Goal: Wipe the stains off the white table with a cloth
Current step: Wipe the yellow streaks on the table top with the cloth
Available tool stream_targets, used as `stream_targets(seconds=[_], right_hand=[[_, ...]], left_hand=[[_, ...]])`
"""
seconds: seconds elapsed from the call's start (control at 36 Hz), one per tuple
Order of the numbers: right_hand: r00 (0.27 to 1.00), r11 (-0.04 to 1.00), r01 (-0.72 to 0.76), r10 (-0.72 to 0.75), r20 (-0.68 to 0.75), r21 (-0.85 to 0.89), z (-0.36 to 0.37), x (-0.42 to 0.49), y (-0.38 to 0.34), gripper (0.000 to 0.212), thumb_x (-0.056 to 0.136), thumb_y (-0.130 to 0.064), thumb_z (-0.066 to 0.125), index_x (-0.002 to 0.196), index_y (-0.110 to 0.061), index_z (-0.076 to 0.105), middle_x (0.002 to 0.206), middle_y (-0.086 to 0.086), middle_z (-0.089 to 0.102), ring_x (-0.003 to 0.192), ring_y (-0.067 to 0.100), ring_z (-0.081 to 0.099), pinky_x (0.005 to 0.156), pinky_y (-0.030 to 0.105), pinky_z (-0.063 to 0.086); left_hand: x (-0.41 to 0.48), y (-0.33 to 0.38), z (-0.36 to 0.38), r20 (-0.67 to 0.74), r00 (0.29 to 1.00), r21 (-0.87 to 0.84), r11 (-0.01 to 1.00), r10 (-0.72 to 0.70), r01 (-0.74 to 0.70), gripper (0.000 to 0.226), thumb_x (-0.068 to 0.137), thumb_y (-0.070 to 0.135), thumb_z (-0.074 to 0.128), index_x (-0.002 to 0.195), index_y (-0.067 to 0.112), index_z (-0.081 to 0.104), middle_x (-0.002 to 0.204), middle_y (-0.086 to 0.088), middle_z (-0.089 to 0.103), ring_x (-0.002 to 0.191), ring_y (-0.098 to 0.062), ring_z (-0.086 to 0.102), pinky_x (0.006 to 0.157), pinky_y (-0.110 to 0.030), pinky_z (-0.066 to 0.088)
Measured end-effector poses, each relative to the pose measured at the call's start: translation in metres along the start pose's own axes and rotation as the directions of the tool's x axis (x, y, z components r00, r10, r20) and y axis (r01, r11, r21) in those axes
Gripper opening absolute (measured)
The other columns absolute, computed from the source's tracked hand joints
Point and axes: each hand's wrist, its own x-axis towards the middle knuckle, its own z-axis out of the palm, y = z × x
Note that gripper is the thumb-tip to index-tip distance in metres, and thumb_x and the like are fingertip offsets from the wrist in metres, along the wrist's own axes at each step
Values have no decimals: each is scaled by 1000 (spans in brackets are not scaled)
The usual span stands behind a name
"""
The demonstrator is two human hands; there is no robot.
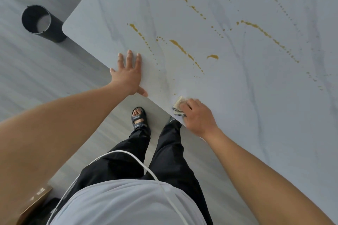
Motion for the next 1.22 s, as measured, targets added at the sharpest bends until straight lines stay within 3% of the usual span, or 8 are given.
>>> stream_targets(seconds=[0.17, 0.31, 0.44, 0.72, 0.83, 0.97, 1.11, 1.22], right_hand=[[909, 923, -383, 382, -165, 30, -6, 14, 7, 23, 76, -9, 52, 95, -8, 64, 94, 11, 58, 77, 33, 53, 51, 31, 41], [906, 937, -349, 343, -247, 22, 11, 5, -22, 28, 73, -7, 46, 96, -10, 62, 88, 9, 55, 70, 31, 49, 48, 31, 40], [920, 933, -358, 360, -156, 41, 24, -11, -47, 30, 72, -4, 71, 99, -13, 65, 96, 6, 57, 76, 29, 51, 53, 33, 46], [839, 814, -543, 518, 165, 207, 12, -10, -81, 33, 80, -2, 51, 106, -19, 63, 110, -3, 57, 95, 23, 54, 75, 35, 49], [682, 473, -717, 628, 375, 512, -27, 13, -87, 38, 82, 2, 50, 92, -30, 68, 93, -11, 66, 81, 6, 61, 67, 10, 44], [443, -664, -89, 641, 627, 742, -71, 20, -97, 40, 83, 7, 40, 103, -13, 68, 88, 7, 71, 77, 24, 68, 73, 31, 52], [341, -669, 317, 742, 578, 672, -90, 13, -81, 34, 70, -3, 56, 94, -11, 78, 94, 2, 73, 87, 18, 72, 74, 26, 54], [249, -575, 253, 816, 522, 778, -106, 23, -33, 29, 86, -1, 50, 98, -16, 72, 92, -1, 71, 87, 18, 70, 78, 27, 52]], left_hand=[[0, -3, 3, -24, 1000, -3, 1000, 12, -12, 156, 60, 59, 92, 159, 24, -23, 166, -5, -31, 153, -40, -23, 117, -74, 16], [1, -3, 3, -29, 1000, -8, 1000, 8, -9, 156, 59, 58, 93, 160, 25, -23, 166, -4, -31, 154, -38, -23, 117, -73, 16], [1, -5, 4, -31, 999, -8, 1000, 26, -27, 155, 60, 59, 92, 160, 25, -22, 166, -4, -30, 154, -38, -23, 117, -73, 16], [0, -14, 7, -45, 995, 17, 996, 88, -87, 150, 64, 68, 85, 160, 26, -22, 166, -5, -29, 153, -38, -23, 117, -74, 13], [0, -26, 10, -68, 986, 63, 987, 150, -146, 140, 70, 75, 76, 161, 27, -19, 167, -6, -26, 154, -38, -20, 118, -71, 16], [2, -42, -3, -93, 970, 101, 971, 226, -217, 131, 72, 79, 71, 163, 26, -8, 169, -3, -13, 156, -37, -9, 119, -65, 25], [10, -47, -28, -68, 981, 173, 971, 181, -167, 139, 68, 76, 76, 161, 26, -15, 168, -2, -25, 154, -41, -20, 118, -71, 17], [17, -48, -32, -25, 991, 109, 986, 132, -128, 145, 65, 69, 85, 160, 30, -17, 167, -1, -26, 154, -42, -20, 114, -73, 26]])
